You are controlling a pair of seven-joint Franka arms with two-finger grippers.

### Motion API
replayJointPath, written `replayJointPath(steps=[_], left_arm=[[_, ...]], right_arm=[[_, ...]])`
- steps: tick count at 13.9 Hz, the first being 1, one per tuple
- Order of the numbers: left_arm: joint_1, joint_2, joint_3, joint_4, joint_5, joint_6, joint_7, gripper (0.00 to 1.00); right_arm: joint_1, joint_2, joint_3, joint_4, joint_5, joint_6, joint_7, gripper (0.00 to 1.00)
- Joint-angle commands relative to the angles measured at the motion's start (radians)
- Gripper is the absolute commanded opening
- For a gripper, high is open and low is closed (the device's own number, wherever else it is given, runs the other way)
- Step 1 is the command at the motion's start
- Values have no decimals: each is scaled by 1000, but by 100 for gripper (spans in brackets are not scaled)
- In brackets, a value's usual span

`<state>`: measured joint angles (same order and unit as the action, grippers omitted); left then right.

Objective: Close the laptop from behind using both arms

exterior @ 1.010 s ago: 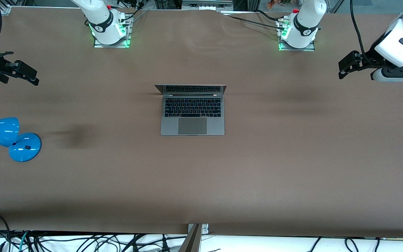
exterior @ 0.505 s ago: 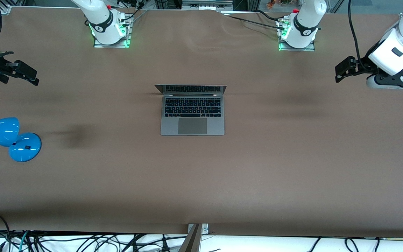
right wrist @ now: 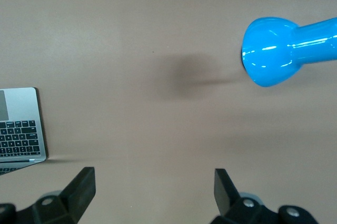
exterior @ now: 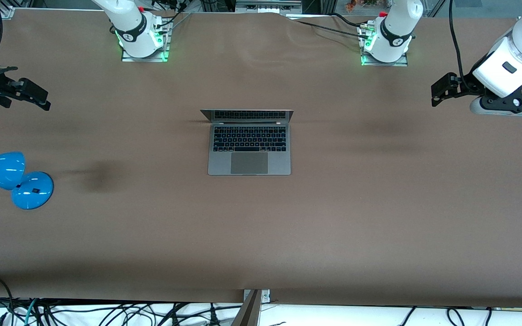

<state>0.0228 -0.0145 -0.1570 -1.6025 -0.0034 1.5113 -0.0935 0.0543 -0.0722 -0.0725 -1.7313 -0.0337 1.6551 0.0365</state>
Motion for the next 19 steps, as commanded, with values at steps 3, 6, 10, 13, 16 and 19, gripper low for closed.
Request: replayJointPath(steps=[3, 6, 10, 13, 16, 19], left_arm=[[9, -9, -1, 7, -14, -16, 20, 100], [9, -7, -1, 7, -14, -11, 23, 100], [11, -5, 2, 9, -26, -6, 23, 100], [11, -4, 4, 9, -27, -5, 25, 100], [23, 1, 5, 9, -33, -5, 25, 100], [36, 4, 5, 9, -49, -5, 25, 100]], right_arm=[[-7, -8, 5, -2, 17, -9, 5, 100], [-7, -8, 5, -2, 17, -9, 5, 100], [-7, -8, 5, -2, 17, -11, 5, 100], [-7, -8, 5, -2, 17, -11, 5, 100], [-7, -8, 5, -2, 17, -9, 5, 100], [-7, -8, 5, -2, 17, -9, 5, 100]])
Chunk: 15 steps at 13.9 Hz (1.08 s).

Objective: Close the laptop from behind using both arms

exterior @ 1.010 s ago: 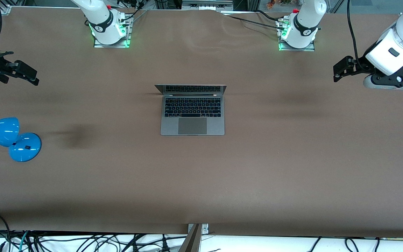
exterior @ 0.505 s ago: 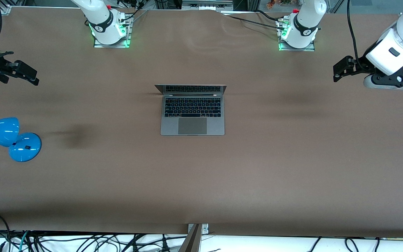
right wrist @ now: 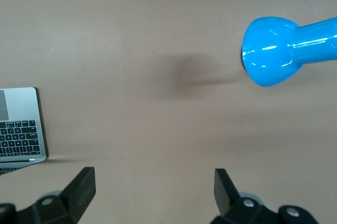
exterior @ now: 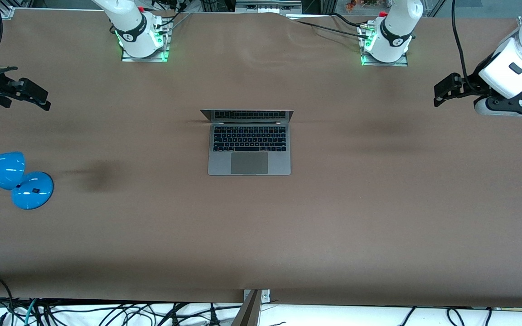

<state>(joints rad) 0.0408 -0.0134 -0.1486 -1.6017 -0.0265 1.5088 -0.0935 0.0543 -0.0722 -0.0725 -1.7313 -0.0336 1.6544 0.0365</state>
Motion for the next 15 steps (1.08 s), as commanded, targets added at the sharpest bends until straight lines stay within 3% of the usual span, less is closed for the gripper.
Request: replayJointPath(steps=[1, 9, 15], left_arm=[[17, 12, -3, 9, -26, -1, 24, 100], [16, 12, -9, 2, -55, -2, 14, 100], [4, 13, -55, -9, -56, -4, -57, 100]], right_arm=[[-7, -8, 5, -2, 17, -8, 5, 100], [7, 9, 11, -8, 17, -13, -13, 100], [186, 147, 14, -7, 17, -156, 8, 100]])
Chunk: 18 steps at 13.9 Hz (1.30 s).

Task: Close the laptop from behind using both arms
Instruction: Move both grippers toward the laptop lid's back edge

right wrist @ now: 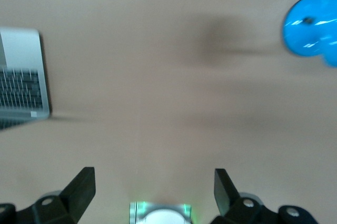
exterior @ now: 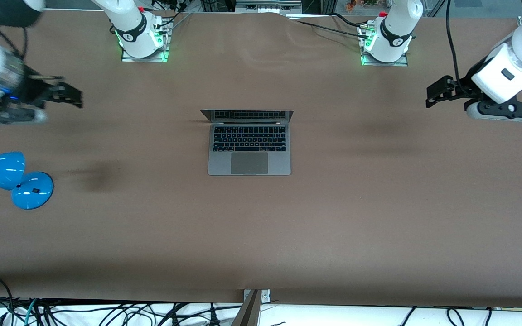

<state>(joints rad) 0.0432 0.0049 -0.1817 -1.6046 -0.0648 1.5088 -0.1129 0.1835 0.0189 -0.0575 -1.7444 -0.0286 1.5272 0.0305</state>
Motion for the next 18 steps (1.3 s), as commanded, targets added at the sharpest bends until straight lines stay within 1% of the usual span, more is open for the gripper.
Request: replayJointPath(steps=[1, 2, 3, 4, 5, 6, 7, 8, 9, 11, 13, 16, 18], left_arm=[[0, -3, -41, -8, -29, -5, -69, 96], [0, 4, -56, -12, -39, -5, -98, 93], [0, 13, -79, -15, -59, -5, -135, 90], [0, 26, -100, -24, -81, -7, -195, 88], [0, 36, -131, -28, -96, -7, -252, 83], [0, 55, -171, -28, -101, -7, -308, 77], [0, 76, -209, -26, -102, -7, -373, 68], [0, 99, -247, -26, -107, -7, -426, 60], [0, 125, -281, -23, -116, -7, -468, 51], [-8, 174, -332, -14, -138, -2, -537, 21], [-32, 213, -350, -11, -156, 2, -571, 1], [-101, 292, -351, -8, -200, 30, -664, 0], [-144, 340, -351, -9, -204, 97, -740, 0]], right_arm=[[100, 78, 1, 5, 15, -27, 22, 100], [134, 93, 1, 0, 39, -21, 66, 100], [149, 105, 2, -4, 85, -18, 116, 99], [183, 116, 4, -7, 104, -16, 161, 91], [223, 121, 4, -16, 113, -9, 193, 72], [259, 121, 5, -24, 114, 5, 227, 47], [286, 122, 5, -35, 130, 11, 252, 12], [292, 124, 5, -38, 165, 11, 258, 0], [292, 127, 5, -43, 180, 7, 258, 0], [294, 136, 34, -75, 222, 13, 259, 0], [294, 173, 70, -79, 243, 36, 263, 0], [298, 219, 82, -72, 249, 39, 247, 0], [318, 239, 85, -67, 272, 65, 247, 0]])
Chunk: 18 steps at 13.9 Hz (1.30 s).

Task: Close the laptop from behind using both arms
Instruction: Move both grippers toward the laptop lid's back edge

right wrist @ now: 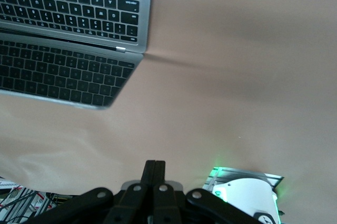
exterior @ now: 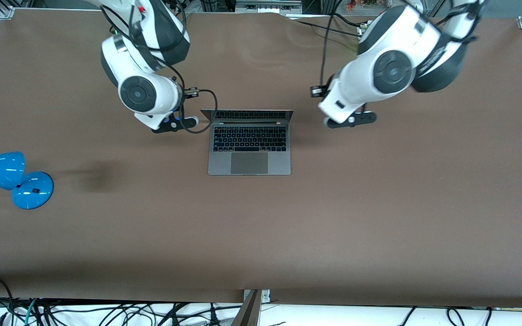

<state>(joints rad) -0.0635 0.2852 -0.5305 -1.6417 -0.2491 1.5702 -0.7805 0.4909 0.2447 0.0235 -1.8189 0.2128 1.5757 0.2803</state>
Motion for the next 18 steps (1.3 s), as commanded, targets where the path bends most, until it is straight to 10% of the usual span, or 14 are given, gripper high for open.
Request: replayJointPath(steps=[1, 18], left_arm=[[-56, 75, -2, 28, -19, 68, -91, 0], [-116, 256, 7, 36, 47, 261, -95, 0]], right_arm=[[14, 28, 6, 15, 42, 33, -3, 0], [35, 260, -2, 259, 74, 86, 4, 0]])
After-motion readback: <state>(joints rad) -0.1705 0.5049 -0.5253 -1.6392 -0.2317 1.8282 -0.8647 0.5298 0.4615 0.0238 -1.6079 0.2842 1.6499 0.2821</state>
